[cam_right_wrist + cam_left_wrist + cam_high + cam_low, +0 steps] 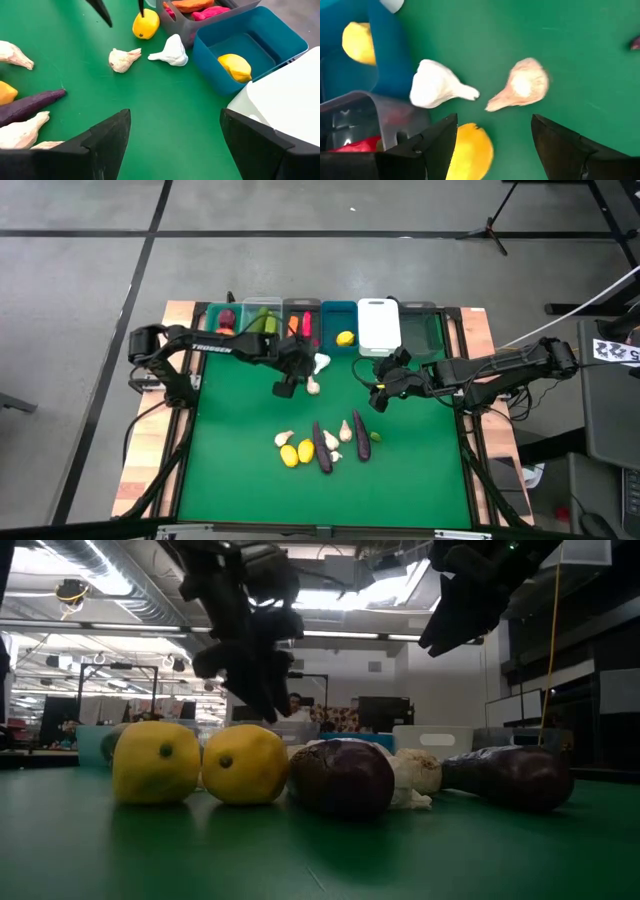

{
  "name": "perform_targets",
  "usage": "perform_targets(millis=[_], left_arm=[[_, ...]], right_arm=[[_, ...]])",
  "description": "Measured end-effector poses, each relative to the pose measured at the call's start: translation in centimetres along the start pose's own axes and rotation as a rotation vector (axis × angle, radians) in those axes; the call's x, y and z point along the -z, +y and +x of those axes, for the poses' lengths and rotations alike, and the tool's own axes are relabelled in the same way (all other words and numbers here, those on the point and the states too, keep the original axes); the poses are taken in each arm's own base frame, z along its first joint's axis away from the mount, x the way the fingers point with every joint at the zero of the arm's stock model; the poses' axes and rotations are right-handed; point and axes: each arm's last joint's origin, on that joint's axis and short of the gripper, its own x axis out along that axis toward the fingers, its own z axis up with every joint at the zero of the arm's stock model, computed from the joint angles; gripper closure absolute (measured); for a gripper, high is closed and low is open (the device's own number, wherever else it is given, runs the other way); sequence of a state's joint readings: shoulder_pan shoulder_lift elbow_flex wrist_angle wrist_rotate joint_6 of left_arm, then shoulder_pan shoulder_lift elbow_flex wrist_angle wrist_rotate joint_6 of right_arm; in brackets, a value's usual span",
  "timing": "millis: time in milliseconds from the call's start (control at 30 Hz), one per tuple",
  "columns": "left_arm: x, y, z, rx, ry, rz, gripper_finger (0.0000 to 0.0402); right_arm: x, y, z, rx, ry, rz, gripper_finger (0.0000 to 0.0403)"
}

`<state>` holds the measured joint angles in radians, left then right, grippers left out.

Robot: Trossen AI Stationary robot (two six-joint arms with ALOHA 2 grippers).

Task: Sort produce into baskets
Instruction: Put the lemon into the blue bin

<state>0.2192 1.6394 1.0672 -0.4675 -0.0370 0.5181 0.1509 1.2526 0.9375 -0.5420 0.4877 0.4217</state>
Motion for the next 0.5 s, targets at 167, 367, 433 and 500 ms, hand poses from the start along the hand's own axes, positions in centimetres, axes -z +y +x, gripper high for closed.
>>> perform_targets(millis=[167, 367, 433, 500], left_arm=[[0.8, 0.9, 1.1, 0.029, 0.017, 0.018, 0.0153], [1.7, 1.8, 2.4, 0.033, 0.058, 0.037, 0.0153], [1.9, 2.0, 2.7, 0.032, 0.064, 0.037, 0.0153], [2.2, 2.2, 3.0, 0.033, 0.074, 0.034, 0.0153]], right_arm=[[0.0, 0.0, 0.0, 0.001, 0.002, -0.001, 0.0098], [0.0, 0.0, 0.0, 0.003, 0.004, -0.002, 0.0098], [0.0, 0.0, 0.0, 0.003, 0.005, -0.002, 0.0098], [0.0, 0.0, 0.0, 0.003, 0.005, -0.003, 0.0098]])
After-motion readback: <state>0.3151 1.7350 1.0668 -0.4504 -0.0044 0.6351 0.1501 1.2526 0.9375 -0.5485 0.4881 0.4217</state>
